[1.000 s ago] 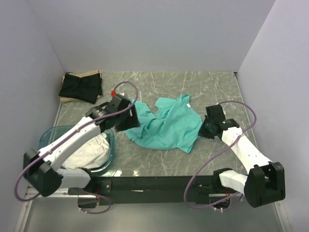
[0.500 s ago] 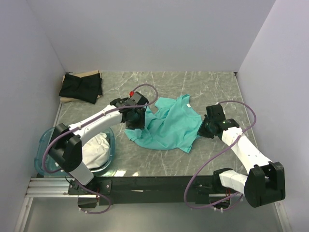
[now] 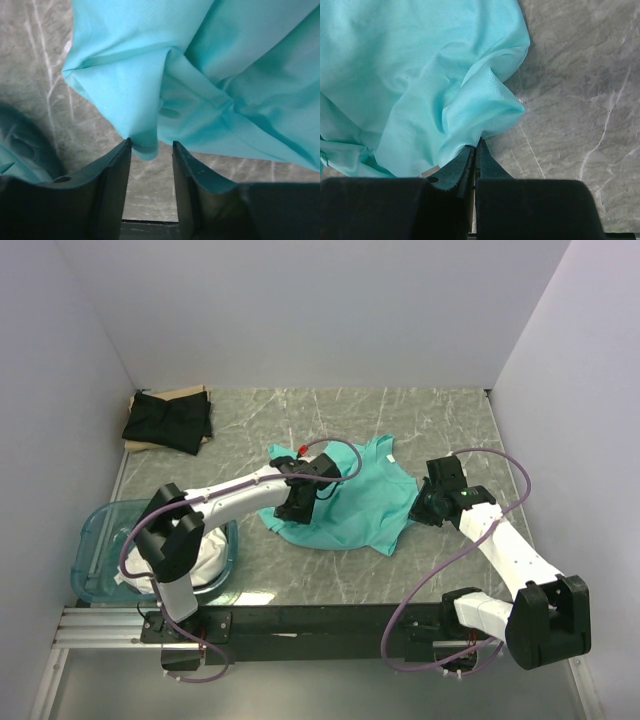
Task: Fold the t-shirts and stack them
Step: Flatten the tshirt out
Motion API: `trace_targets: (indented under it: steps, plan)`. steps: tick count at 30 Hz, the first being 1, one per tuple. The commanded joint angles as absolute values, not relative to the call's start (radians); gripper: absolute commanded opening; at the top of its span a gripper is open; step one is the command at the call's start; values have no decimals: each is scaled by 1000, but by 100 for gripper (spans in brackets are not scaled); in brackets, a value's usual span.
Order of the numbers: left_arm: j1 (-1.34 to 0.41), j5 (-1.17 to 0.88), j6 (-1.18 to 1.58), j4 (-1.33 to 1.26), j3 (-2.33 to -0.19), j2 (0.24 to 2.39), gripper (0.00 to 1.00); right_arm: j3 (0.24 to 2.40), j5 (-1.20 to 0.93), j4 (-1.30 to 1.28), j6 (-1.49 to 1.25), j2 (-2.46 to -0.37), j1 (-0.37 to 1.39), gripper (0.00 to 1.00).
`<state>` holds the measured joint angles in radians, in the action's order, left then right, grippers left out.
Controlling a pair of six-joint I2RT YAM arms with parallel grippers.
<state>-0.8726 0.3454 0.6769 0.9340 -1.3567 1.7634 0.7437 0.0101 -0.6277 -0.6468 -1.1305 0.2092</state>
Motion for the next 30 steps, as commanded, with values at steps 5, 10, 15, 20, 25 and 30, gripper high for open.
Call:
trace_targets:
  steps: [5, 10, 15, 20, 25, 30]
  plan:
    - [-890, 485, 726, 997, -1401, 1775, 41, 730, 15, -601, -657, -1098, 204, 0]
    - [-893, 488, 721, 977, -1396, 1789, 37, 727, 11, -598, -652, -1101, 204, 0]
    - [-899, 489, 716, 974, -1410, 1801, 32, 736, 9, -598, -649, -1108, 206, 0]
    - [-905, 499, 726, 999, -1431, 1813, 26, 735, 9, -597, -643, -1106, 204, 0]
    - [-905, 499, 732, 1009, -1428, 1805, 6, 747, 8, -597, -634, -1112, 206, 0]
    - [-882, 532, 721, 1031, -1446, 1812, 1, 817, 23, -610, -601, -1146, 203, 0]
